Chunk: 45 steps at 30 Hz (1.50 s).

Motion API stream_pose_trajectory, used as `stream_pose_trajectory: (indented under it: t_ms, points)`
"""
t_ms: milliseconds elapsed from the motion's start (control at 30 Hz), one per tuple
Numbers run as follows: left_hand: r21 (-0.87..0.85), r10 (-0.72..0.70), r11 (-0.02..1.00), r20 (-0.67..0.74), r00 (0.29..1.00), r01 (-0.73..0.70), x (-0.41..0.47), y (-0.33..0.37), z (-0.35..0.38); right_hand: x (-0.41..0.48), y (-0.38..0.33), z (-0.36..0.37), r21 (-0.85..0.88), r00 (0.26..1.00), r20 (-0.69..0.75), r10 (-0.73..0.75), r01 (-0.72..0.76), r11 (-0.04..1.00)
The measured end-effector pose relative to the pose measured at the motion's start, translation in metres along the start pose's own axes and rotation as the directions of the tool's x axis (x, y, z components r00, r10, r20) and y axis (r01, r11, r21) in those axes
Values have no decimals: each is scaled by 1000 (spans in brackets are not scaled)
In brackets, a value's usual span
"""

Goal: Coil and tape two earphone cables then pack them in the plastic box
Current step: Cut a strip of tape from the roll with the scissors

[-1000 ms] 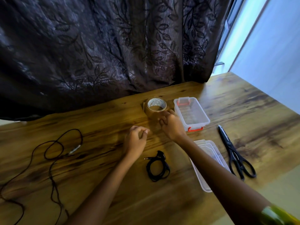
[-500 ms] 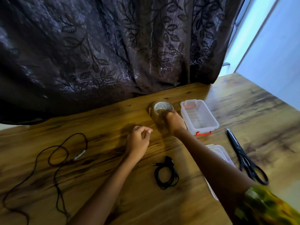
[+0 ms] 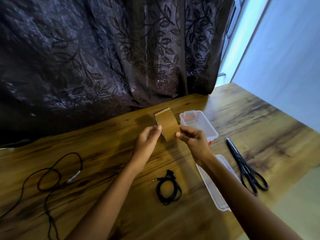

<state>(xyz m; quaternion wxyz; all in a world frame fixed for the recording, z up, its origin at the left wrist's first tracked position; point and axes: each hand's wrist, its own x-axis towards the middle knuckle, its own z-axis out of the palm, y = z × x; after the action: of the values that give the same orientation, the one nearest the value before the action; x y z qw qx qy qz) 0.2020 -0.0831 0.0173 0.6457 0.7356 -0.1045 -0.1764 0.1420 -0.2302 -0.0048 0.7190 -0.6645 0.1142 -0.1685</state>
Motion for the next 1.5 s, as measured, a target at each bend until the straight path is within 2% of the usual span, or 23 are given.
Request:
stream_pose_trajectory:
  t_ms: [100, 167, 233, 333, 400, 500, 567, 667, 867, 1000, 1100, 1167, 1267, 1433, 1500]
  points:
    - [-208, -14, 978, 83, 996, 31, -8, 15, 9, -20, -10, -4, 67, 999, -14, -30, 31, 997]
    - [-348, 3, 936, 130, 992, 42, -14, 24, 16, -32, -14, -9, 46, 999, -17, -47, 48, 998]
    - [-389, 8, 920, 146, 989, 50, -21, 30, 23, -41, -20, -14, 13, 999, -13, -52, 53, 999]
    - [-270, 23, 963, 115, 993, 9, -35, 34, 33, -50, -40, -21, -73, 994, -76, -79, 74, 995]
    - [-225, 49, 974, 116, 992, -22, -43, 35, 37, -50, -55, -24, -243, 972, -63, -227, 206, 948]
    - [-199, 74, 979, 141, 987, -45, -53, 38, 42, -47, -71, -30, -532, 912, 53, -407, 371, 762]
    - [-176, 89, 982, 146, 985, -63, -59, 40, 45, -47, -78, -34, -626, 877, 113, -467, 428, 652]
    - [-130, 111, 987, 127, 986, -95, -68, 43, 47, -50, -84, -39, -681, 850, 197, -489, 477, 555]
    - [-50, 170, 985, 123, 978, -165, -80, 47, 50, -54, -91, -42, -706, 831, 259, -492, 511, 491]
    - [3, 204, 978, 145, 968, -207, -87, 47, 54, -57, -98, -42, -792, 810, 350, -471, 524, 312]
    - [23, 217, 974, 156, 964, -223, -90, 47, 54, -60, -106, -43, -812, 807, 380, -452, 525, 255]
    - [65, 223, 969, 171, 960, -237, -93, 45, 54, -61, -114, -46, -815, 821, 363, -440, 508, 277]
    - [107, 265, 952, 176, 948, -286, -99, 39, 53, -60, -126, -54, -808, 881, 308, -360, 441, 390]
    - [149, 272, 939, 237, 933, -311, -106, 28, 53, -56, -140, -64, -709, 923, 346, -168, 374, 598]
    - [176, 272, 932, 231, 934, -315, -107, 26, 52, -58, -143, -65, -682, 923, 364, -127, 357, 638]
